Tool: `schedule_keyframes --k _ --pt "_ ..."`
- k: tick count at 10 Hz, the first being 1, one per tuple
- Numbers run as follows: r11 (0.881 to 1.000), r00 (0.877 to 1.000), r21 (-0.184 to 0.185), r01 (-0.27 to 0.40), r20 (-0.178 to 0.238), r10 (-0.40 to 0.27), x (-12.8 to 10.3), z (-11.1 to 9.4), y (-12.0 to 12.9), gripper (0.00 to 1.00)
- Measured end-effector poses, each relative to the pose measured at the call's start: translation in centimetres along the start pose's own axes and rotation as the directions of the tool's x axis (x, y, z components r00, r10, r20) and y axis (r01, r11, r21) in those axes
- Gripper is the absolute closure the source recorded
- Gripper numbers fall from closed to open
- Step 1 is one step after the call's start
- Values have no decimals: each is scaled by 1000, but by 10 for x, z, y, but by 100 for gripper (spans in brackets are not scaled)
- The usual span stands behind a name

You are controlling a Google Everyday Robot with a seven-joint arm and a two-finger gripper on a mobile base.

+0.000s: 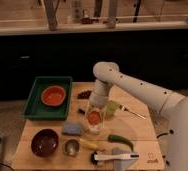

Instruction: Place apple in paper cup

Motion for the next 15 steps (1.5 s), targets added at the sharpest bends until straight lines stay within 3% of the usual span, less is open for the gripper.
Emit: schedule_keyframes --k 15 --pt "998 998 -20 56 -1 -56 13 -24 -2 20"
